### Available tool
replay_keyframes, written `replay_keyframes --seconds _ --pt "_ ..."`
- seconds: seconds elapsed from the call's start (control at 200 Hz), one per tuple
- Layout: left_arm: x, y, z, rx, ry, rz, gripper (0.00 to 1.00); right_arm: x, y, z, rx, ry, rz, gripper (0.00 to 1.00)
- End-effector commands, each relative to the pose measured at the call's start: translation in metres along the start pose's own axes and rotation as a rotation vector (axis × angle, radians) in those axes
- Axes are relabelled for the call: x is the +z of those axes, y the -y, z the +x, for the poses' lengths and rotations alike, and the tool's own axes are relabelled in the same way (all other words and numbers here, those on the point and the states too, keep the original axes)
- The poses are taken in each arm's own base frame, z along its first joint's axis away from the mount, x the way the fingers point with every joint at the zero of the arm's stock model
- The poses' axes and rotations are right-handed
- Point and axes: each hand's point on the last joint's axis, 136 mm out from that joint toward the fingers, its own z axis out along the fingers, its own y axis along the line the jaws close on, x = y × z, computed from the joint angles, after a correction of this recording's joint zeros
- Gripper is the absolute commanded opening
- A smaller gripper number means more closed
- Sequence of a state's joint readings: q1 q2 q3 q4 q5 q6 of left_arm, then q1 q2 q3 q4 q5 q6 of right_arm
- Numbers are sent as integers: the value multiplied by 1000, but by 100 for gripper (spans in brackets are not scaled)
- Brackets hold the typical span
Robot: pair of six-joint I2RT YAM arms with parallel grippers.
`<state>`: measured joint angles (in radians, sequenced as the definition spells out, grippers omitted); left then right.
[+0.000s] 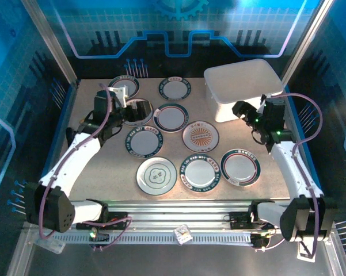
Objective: Place the plates into the plastic bin on the countertop
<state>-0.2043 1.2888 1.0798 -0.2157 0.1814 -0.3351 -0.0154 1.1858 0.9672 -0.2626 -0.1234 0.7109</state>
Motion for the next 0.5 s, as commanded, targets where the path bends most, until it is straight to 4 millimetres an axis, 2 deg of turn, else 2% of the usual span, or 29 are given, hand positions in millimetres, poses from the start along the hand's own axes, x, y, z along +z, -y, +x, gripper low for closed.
replay_keyframes --seconds 0.0,0.085,0.245,0.495 --pt "6 12 10 -28 -84 15 99 -3 -1 -7 72 -50 42 85" --pt "14 13 13 -24 -103 9 99 2 7 -9 103 -61 107 83" --pt "26 14 17 -42 -138 8 99 18 3 -20 109 -64 126 81" --pt "28 15 18 -42 -163 -6 99 49 15 -34 118 -121 254 80"
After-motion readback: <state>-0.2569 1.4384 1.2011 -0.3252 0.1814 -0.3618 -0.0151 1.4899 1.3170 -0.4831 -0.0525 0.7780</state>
